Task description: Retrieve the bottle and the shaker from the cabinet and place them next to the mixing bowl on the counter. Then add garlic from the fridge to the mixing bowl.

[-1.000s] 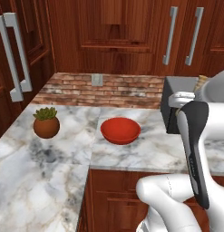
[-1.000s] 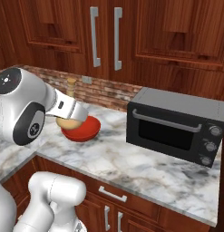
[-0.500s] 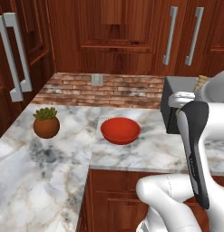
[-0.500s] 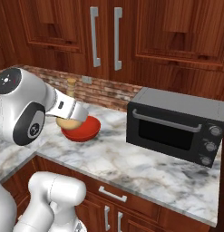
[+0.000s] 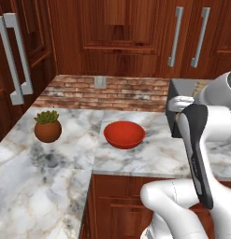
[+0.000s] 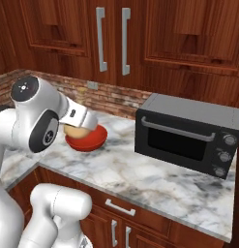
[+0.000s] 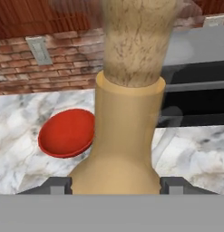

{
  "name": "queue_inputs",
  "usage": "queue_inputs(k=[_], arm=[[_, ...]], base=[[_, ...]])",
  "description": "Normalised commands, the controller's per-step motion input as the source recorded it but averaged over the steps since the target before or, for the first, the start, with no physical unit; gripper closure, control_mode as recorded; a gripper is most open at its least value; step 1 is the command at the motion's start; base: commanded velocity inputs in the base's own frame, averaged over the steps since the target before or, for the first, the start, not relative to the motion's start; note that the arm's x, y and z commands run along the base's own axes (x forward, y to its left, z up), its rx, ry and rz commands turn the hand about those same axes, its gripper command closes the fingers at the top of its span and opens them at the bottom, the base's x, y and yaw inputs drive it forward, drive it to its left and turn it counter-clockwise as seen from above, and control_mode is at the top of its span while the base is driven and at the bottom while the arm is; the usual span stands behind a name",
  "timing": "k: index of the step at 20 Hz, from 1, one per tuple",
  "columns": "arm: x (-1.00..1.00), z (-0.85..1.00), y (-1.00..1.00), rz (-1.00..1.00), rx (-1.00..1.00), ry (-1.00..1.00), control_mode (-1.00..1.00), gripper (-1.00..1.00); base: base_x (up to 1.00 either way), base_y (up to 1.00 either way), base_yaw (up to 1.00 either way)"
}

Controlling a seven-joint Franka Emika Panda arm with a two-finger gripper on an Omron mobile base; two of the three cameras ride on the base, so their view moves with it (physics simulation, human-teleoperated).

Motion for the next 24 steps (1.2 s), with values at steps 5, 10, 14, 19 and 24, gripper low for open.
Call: queue_inputs(k=[5, 10, 14, 19, 24], arm=[[0.4, -0.17, 0.0, 0.22, 0.01, 0.01, -1.0, 1.0], [0.15, -0.31, -0.01, 0.2, -0.14, -0.09, -1.0, 1.0], [0.04, -0.2, -0.12, 0.18, -0.19, -0.1, -1.0, 1.0], [0.14, -0.14, -0.2, 0.17, -0.17, -0.08, -1.0, 1.0], [0.23, -0.04, -0.11, 0.15, -0.06, 0.03, -1.0, 1.0]], base=[[0.0, 0.0, 0.0], [0.0, 0.0, 0.0], [0.0, 0.0, 0.0], [0.0, 0.0, 0.0], [0.0, 0.0, 0.0]])
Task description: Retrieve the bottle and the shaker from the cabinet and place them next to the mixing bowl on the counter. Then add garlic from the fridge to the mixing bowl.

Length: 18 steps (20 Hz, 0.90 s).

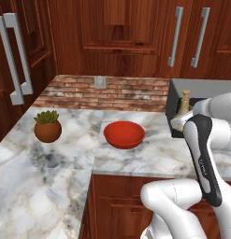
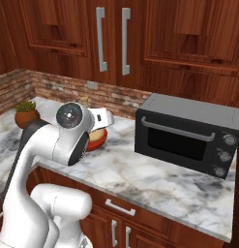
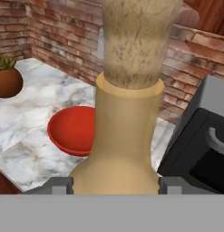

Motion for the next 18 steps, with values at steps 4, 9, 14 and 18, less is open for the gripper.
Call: queue_inputs(k=[4, 9, 14, 18], arm=[[0.53, 0.0, 0.0, 0.15, 0.0, 0.17, -1.0, 1.0], [0.67, 0.0, 0.0, 0.08, 0.0, 0.13, -1.0, 1.0], [0.23, -0.35, 0.0, 0.0, -0.01, -0.01, -1.0, 1.0], [0.35, -0.58, 0.0, 0.0, 0.0, 0.0, -1.0, 1.0]], base=[[0.0, 0.0, 0.0], [0.0, 0.0, 0.0], [0.0, 0.0, 0.0], [0.0, 0.0, 0.0]])
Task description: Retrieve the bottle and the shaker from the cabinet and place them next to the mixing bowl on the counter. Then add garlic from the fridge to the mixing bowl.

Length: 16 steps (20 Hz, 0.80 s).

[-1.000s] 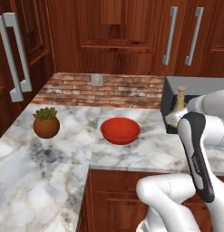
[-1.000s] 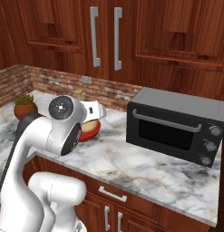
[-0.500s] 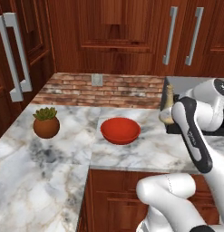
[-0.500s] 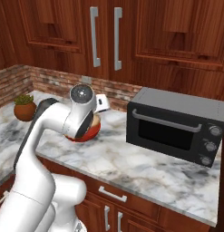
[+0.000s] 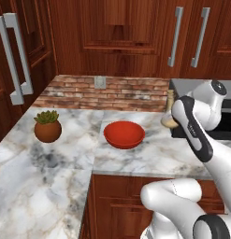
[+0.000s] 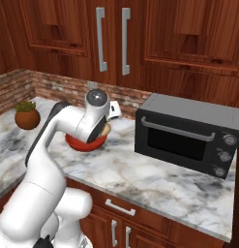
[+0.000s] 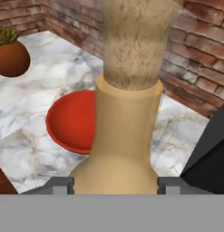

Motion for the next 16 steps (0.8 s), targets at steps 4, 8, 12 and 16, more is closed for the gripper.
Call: queue_inputs(k=[4, 8, 12, 16], arm=[[0.44, -0.59, 0.0, 0.0, 0.0, -0.01, -1.0, 1.0], [0.61, -0.54, 0.0, 0.0, 0.0, -0.01, -1.0, 1.0], [0.61, -0.54, 0.0, 0.0, 0.0, 0.0, -1.0, 1.0], [0.53, -0.44, -0.04, 0.0, 0.0, 0.0, -1.0, 1.0]], base=[[0.0, 0.0, 0.0], [0.0, 0.0, 0.0], [0.0, 0.0, 0.0], [0.0, 0.0, 0.0]])
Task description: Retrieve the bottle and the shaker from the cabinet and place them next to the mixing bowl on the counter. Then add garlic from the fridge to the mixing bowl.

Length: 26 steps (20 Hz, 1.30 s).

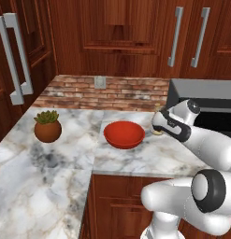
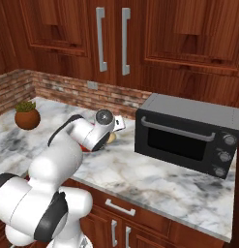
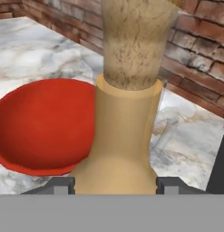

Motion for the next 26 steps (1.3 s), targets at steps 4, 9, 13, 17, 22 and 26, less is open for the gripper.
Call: queue_inputs(k=[4, 9, 13, 17, 22, 26], arm=[[0.07, -0.19, -0.14, 0.0, 0.0, 0.0, -1.0, 1.0], [0.0, -0.02, -0.17, 0.03, 0.0, 0.0, -1.0, 1.0], [0.0, -0.12, -0.08, 0.06, 0.0, 0.0, -1.0, 1.0], [0.03, -0.36, -0.06, 0.08, 0.0, 0.0, -1.0, 1.0], [0.0, -0.11, 0.0, 0.15, 0.0, 0.0, -1.0, 1.0], [0.02, -0.08, 0.0, 0.2, 0.0, 0.0, -1.0, 1.0]], base=[[0.0, 0.0, 0.0], [0.0, 0.0, 0.0], [0.0, 0.0, 0.0], [0.0, 0.0, 0.0], [0.0, 0.0, 0.0], [0.0, 0.0, 0.0]])
